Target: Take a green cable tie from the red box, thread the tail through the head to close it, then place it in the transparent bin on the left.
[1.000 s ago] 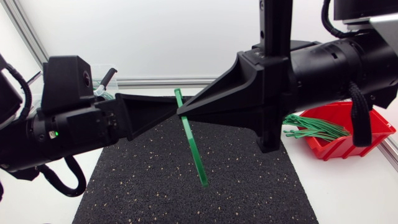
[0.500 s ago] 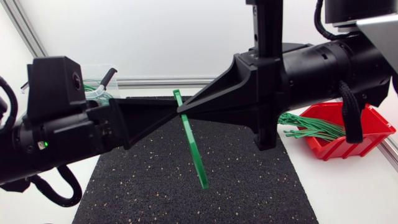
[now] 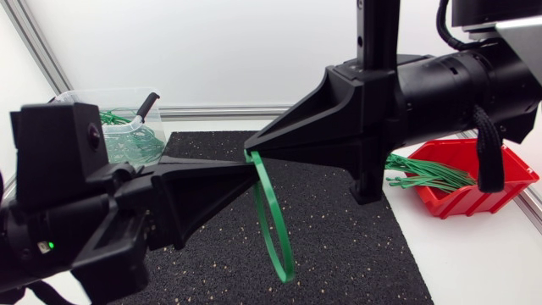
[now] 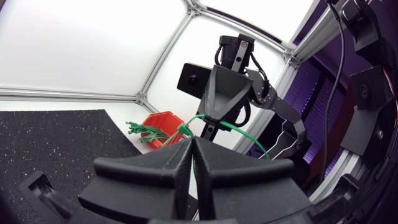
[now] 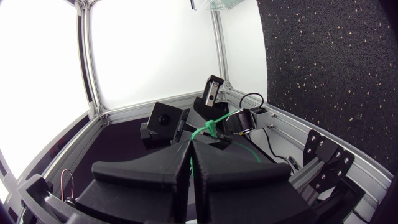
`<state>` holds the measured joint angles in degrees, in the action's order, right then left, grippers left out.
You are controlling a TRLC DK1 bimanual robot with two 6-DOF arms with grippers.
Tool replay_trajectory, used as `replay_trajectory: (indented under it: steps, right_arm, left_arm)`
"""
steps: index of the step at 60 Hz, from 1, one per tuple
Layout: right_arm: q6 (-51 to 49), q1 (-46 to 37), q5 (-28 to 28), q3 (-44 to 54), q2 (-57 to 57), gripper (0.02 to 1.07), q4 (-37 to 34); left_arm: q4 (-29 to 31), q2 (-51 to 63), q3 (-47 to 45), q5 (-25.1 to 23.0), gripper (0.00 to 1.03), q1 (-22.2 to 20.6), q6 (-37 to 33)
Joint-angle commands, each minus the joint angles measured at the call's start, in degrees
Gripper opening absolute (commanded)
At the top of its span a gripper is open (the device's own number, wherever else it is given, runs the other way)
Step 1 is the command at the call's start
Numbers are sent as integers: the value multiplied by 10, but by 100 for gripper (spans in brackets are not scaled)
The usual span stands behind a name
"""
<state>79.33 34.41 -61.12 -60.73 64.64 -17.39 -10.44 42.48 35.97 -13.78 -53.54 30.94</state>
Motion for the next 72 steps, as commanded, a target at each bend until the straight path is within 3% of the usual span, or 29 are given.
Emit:
replay_trajectory:
  steps: [1,24,63,67,72]
  right_arm:
    - [12,-4,29,7,26,8,-8]
    - [9,2,32,9,32,8,-19]
    - [1,-13,32,-1,50,8,-10]
    - [-1,-14,33,-1,45,9,-10]
    - [-4,-13,32,0,43,19,-12]
  left_arm:
    - [-20,-28,2,-16,4,-16,-24]
    - [-32,-22,2,-13,4,27,-41]
    - [-26,-40,-10,-4,4,0,-44]
    - [-26,-38,-12,-4,4,5,-44]
    - [-26,-39,-14,-4,4,11,-45]
